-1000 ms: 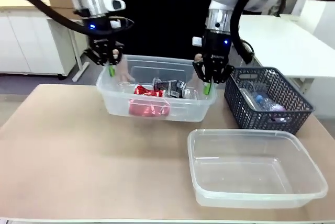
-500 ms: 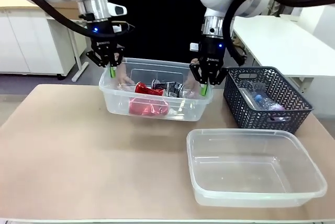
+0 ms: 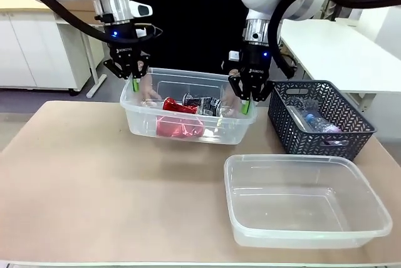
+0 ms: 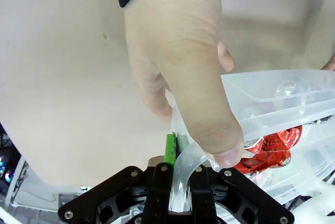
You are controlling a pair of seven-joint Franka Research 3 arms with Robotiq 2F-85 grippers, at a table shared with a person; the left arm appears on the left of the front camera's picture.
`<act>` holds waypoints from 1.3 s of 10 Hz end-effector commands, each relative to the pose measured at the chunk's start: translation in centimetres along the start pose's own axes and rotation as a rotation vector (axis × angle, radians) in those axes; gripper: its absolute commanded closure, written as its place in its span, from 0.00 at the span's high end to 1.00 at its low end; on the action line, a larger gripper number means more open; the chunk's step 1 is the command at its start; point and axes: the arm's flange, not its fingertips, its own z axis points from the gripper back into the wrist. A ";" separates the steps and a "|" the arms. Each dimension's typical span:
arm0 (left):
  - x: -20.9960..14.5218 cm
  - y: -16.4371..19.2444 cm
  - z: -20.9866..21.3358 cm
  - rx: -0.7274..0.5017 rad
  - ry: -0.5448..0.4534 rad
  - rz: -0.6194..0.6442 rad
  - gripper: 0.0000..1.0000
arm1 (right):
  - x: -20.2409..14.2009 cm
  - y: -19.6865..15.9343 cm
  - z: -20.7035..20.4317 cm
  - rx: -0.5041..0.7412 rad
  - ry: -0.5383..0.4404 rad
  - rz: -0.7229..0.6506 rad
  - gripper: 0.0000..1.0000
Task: Sort the waste into each basket.
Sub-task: Release the Organizing box you were holding.
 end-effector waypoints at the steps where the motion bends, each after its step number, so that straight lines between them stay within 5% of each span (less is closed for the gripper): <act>1: -0.5 -0.1 -0.1 -0.003 -0.017 0.000 0.04 | -0.5 0.4 0.0 -0.004 0.000 0.010 0.07; 3: -0.5 -0.1 -0.1 -0.003 -0.017 0.000 0.04 | -0.5 0.4 0.0 -0.004 0.000 0.010 0.07; 4: 0.0 0.0 0.0 0.000 0.000 0.000 0.59 | 0.0 0.0 0.0 0.000 0.000 0.000 0.46; 5: -0.5 0.1 0.3 0.000 -0.009 0.004 0.62 | -1.1 -0.8 0.5 0.031 -0.070 -0.008 0.63; 6: -0.8 0.3 0.6 0.004 -0.023 0.009 1.00 | -1.9 -1.5 0.9 0.052 -0.113 -0.026 1.00; 7: -1.3 0.5 1.1 0.004 -0.045 0.019 0.66 | -2.7 -2.3 1.5 0.074 -0.155 -0.044 0.66; 8: -2.0 0.8 1.7 -0.002 -0.074 0.026 1.00 | -3.6 -3.1 2.3 0.114 -0.216 -0.060 1.00; 13: -7.4 2.6 3.3 -0.109 -0.226 -0.103 1.00 | -7.1 -6.7 4.7 0.381 -0.645 -0.095 1.00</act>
